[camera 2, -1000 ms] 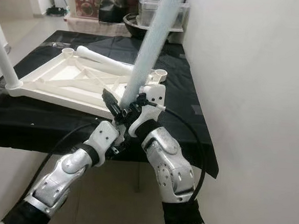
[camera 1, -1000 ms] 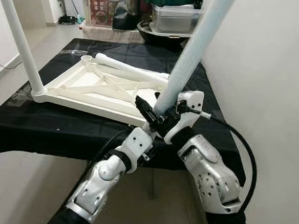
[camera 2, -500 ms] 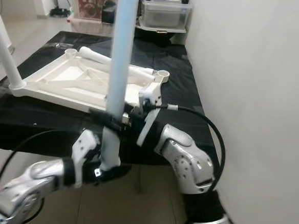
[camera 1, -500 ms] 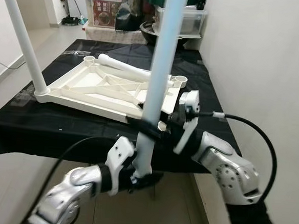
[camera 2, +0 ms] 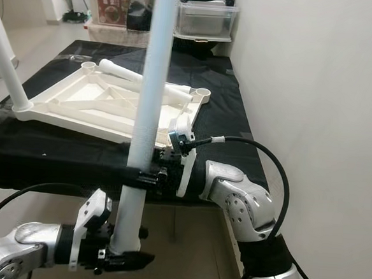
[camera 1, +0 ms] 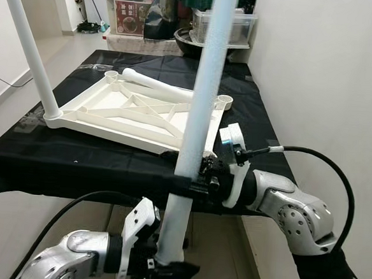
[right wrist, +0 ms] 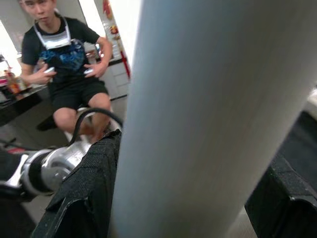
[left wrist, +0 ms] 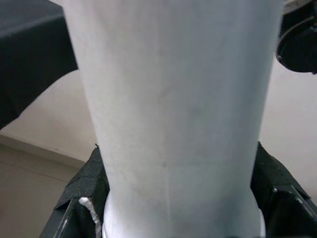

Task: Building children table

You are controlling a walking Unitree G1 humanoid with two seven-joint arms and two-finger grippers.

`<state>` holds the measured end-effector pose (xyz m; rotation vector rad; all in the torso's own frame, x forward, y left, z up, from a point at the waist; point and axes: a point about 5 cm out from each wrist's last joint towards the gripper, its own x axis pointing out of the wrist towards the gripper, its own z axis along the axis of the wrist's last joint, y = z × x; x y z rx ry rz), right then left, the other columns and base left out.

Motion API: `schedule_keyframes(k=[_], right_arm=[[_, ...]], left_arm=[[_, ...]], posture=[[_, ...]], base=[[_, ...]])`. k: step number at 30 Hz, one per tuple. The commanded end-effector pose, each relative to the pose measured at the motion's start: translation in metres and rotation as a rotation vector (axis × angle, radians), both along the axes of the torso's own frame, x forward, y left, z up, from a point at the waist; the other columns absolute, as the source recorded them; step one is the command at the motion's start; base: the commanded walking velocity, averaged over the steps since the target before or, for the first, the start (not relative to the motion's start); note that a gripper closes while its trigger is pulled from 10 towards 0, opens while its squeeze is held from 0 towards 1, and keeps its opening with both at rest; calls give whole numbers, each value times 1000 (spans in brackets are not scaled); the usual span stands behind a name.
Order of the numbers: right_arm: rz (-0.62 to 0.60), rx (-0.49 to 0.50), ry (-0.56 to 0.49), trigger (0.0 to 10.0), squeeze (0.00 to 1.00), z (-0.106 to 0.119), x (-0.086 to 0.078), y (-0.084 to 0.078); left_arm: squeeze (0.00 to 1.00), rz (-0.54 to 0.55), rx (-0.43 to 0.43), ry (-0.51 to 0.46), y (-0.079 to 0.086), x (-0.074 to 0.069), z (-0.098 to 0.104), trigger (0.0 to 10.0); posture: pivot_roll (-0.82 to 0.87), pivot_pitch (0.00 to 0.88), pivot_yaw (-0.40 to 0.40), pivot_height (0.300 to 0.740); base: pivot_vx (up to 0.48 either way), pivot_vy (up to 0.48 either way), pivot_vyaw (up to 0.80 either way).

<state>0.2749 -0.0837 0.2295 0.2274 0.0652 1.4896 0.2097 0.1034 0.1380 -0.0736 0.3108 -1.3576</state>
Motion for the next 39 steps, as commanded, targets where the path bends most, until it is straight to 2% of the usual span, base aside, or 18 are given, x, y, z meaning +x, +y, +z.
schedule_keyframes(k=[1, 24, 25, 26, 27, 36, 39], right_arm=[[45, -3, 10, 10000, 0, 1, -5, 3], [140, 1, 57, 10000, 0, -1, -19, 12], [142, 1, 59, 7020, 0, -1, -19, 12], [144, 1, 60, 7020, 0, -2, -19, 12], [146, 1, 63, 0, 0, -2, -20, 12], [150, 1, 68, 0, 0, -2, -21, 12], [149, 0, 70, 0, 0, -2, -21, 12]], left_arm=[[0, -23, 19, -8, 1, -3, 1, 10000], [0, -42, 32, 17, 1, -7, -1, 10000], [0, -44, 33, 17, 1, -7, -1, 10000], [0, -45, 34, 18, 1, -7, -1, 10000], [0, -46, 33, 20, 1, -7, -1, 10000], [0, -46, 32, 29, 2, -8, -2, 10000], [0, -36, 58, 64, 4, -9, -5, 10000]], posture=[[55, 51, -14, 740], [52, 52, -17, 740], [52, 56, -17, 740], [52, 56, -17, 740], [51, 57, -17, 740], [51, 57, -17, 740], [50, 57, -16, 740]], base=[[0, 0, 0], [0, 0, 0], [0, 0, 0], [0, 0, 0], [0, 0, 0], [0, 0, 0], [0, 0, 0]])
